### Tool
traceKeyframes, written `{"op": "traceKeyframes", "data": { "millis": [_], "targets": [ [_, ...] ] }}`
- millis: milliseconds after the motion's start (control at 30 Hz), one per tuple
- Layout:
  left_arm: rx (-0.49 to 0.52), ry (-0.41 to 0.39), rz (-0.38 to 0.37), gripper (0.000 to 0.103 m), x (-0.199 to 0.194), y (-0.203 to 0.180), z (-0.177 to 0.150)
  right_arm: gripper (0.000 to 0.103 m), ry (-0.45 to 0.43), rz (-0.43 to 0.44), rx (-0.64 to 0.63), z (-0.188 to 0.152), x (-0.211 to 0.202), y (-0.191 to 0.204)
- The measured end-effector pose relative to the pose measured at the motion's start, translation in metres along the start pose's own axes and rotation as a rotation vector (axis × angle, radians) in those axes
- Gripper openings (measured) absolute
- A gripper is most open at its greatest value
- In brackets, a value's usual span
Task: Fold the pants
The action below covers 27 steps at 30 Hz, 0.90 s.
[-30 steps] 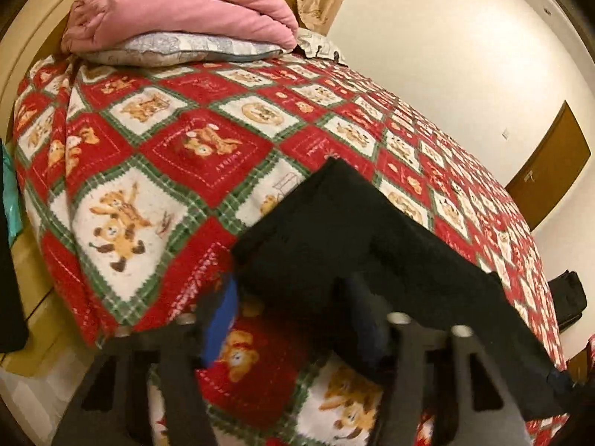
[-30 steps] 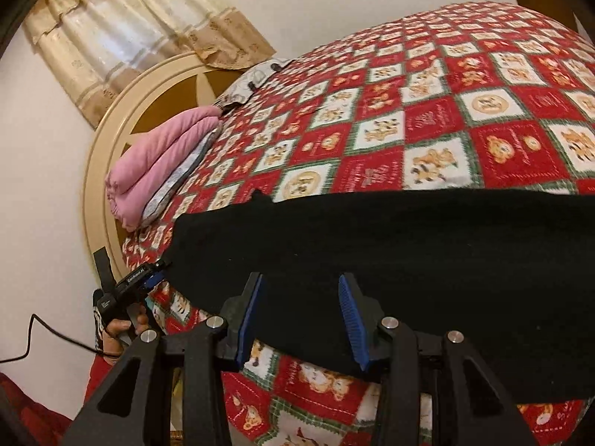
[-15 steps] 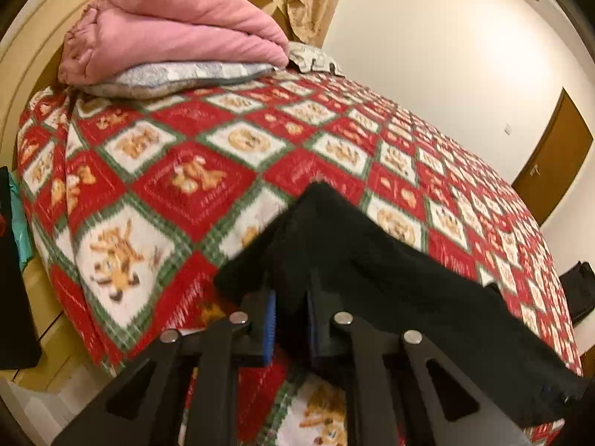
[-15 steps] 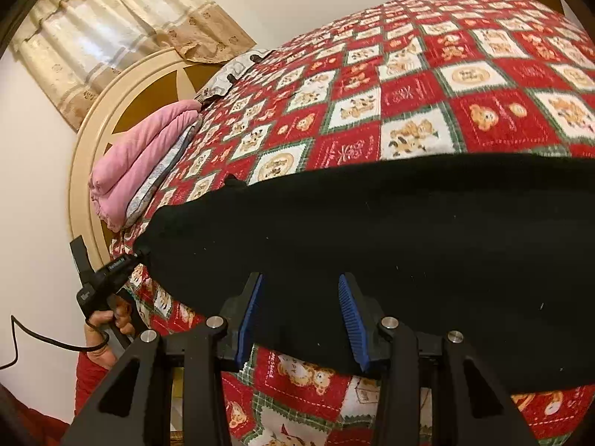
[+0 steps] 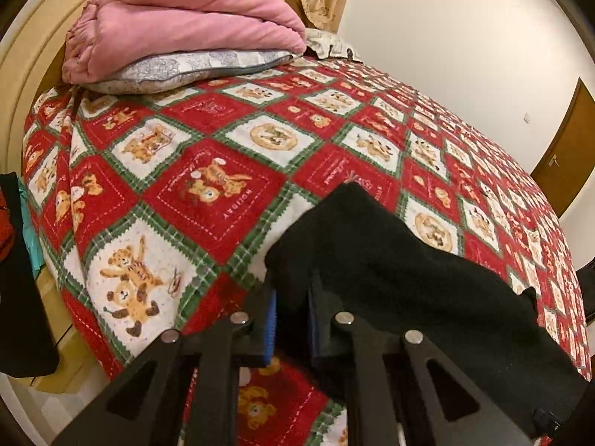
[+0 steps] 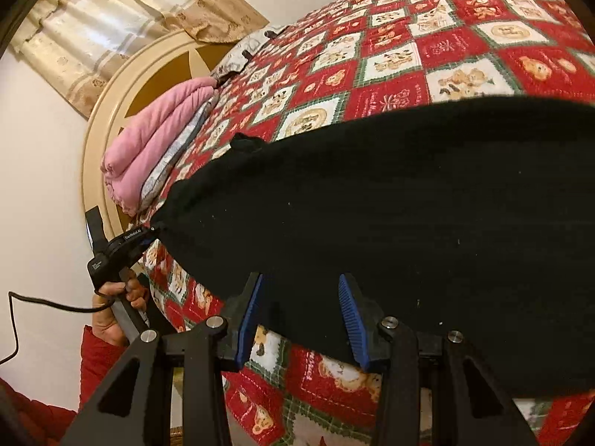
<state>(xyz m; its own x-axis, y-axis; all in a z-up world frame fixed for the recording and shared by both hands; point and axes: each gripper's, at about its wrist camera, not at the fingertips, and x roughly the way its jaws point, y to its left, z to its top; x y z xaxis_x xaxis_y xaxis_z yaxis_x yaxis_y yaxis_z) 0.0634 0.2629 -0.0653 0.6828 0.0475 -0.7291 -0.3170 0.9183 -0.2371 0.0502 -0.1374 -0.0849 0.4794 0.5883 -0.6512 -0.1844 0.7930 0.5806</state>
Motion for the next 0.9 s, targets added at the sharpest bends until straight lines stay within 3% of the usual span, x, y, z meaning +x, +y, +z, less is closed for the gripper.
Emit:
{"op": "traceKeyframes", "data": {
  "millis": [100,233,333,500,633,767,900],
  "targets": [
    [0.014,0.011,0.022,0.032,-0.005,0.000,0.001,0.044,0.003,-0.008,-0.024,0.000,-0.001,0.005],
    [0.085,-0.073,0.216,0.061,-0.032,-0.006,0.003,0.044,-0.030,0.018,-0.015,0.004,-0.010,0.007],
    [0.175,-0.166,0.270,0.063,-0.051,-0.024,0.007,0.044,-0.046,0.041,-0.067,0.018,-0.011,0.019],
    [0.308,-0.202,0.171,0.063,-0.045,-0.073,0.008,0.044,-0.062,0.139,-0.153,0.067,0.013,0.046],
    [0.285,-0.130,0.208,0.063,-0.009,-0.083,-0.002,0.044,-0.018,0.135,-0.273,0.103,0.065,0.070],
    [0.249,-0.070,0.274,0.063,0.011,-0.072,-0.020,0.044,0.029,0.119,-0.276,0.124,0.109,0.071],
    [0.258,-0.116,0.276,0.071,0.009,-0.068,-0.030,0.044,0.113,0.103,-0.284,0.127,0.128,0.070]
  ]
}}
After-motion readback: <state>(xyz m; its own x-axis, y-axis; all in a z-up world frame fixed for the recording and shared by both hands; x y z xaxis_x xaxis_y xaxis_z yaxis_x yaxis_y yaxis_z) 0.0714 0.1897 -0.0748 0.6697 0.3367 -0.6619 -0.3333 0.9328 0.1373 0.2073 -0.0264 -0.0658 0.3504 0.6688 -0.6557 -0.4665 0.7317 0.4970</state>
